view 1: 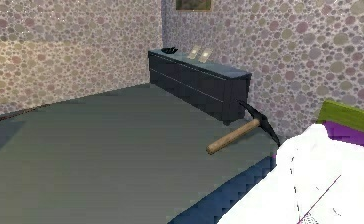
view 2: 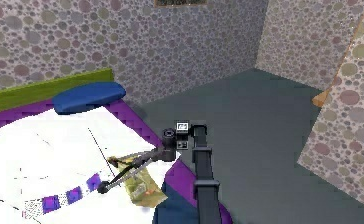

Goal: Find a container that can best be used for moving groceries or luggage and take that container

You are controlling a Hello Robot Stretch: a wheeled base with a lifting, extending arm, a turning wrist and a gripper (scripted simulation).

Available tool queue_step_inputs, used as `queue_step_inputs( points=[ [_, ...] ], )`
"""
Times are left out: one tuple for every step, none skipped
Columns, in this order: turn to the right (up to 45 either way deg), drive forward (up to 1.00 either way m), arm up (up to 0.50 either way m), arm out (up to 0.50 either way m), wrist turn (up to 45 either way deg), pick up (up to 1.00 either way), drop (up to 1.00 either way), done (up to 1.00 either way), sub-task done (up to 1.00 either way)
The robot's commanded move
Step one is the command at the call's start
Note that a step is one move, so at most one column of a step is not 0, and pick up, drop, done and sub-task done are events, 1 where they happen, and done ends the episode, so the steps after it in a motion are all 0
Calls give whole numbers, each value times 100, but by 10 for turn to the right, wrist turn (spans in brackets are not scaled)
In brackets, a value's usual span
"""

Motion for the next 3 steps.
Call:
queue_step_inputs(
  points=[
    [0, 0, 0, 0, 270, 0, 0, 0, 0],
    [0, 0, -30, 0, 0, 0, 0, 0, 0],
    [0, 0, 0, 0, 0, 100, 0, 0, 0]
  ],
)
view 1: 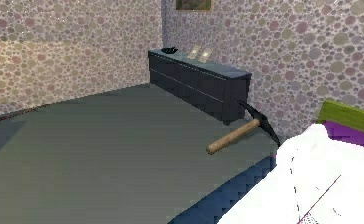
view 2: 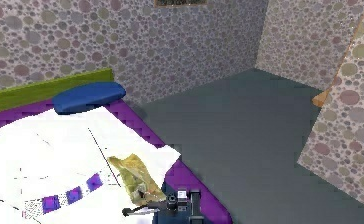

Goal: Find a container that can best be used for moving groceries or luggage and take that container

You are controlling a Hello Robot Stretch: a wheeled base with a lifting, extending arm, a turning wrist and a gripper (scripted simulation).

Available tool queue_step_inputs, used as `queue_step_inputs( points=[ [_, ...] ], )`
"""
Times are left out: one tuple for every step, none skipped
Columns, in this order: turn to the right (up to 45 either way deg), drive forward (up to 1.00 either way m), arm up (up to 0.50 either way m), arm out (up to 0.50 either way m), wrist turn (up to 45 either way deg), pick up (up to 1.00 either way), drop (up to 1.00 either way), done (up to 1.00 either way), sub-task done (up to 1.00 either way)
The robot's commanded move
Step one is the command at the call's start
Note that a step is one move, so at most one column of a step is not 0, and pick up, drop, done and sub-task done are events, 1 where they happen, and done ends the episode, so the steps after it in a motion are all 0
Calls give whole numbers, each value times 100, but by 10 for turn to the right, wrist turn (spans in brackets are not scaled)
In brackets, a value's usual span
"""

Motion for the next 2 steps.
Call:
queue_step_inputs(
  points=[
    [0, 0, 10, 0, 0, 0, 0, 0, 0],
    [0, 0, 0, 0, 0, 0, 0, 100, 0]
  ],
)
